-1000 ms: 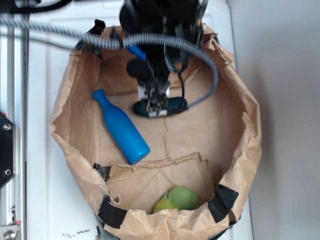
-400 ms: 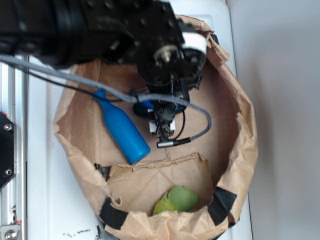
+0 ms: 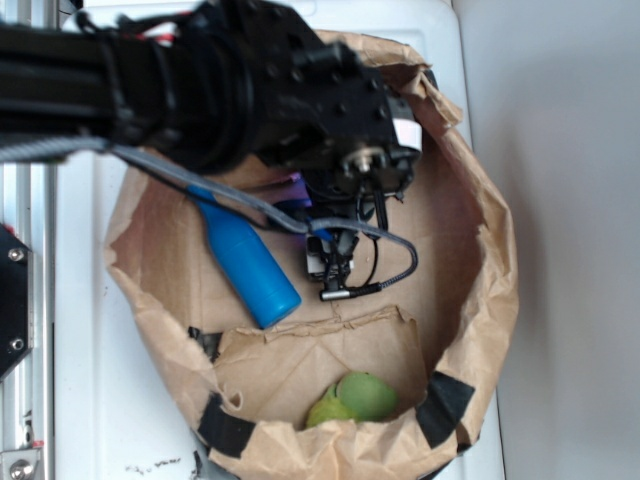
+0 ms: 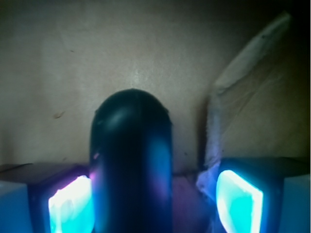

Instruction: Grab the plastic pickle.

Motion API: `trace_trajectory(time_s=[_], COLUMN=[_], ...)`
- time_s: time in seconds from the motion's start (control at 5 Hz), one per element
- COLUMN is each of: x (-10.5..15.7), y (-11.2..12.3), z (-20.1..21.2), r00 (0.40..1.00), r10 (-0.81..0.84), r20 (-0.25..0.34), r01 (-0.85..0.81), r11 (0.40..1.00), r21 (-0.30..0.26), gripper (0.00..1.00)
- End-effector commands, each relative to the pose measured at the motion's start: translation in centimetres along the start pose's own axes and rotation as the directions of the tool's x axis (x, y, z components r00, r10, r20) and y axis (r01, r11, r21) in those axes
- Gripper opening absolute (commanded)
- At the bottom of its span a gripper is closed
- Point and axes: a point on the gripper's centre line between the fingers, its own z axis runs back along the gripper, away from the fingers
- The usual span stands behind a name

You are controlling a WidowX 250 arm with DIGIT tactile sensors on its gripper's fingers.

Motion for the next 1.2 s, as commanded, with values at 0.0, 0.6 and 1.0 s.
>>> trace_trajectory(time_s=[0.0,0.6,1.0], x=[1.0,0.6,0.0], y=[-0.3,0.0,-0.6], z=[2.7,12.3,13.8], r00=[0.996,0.986,0.982], r10=[0.001,0.067,-0.005], r20=[0.095,0.154,0.187], r01=[0.001,-0.042,0.021], r11=[1.0,0.986,0.996], r21=[-0.022,-0.161,-0.084], gripper=[0.0,0.0,0.0])
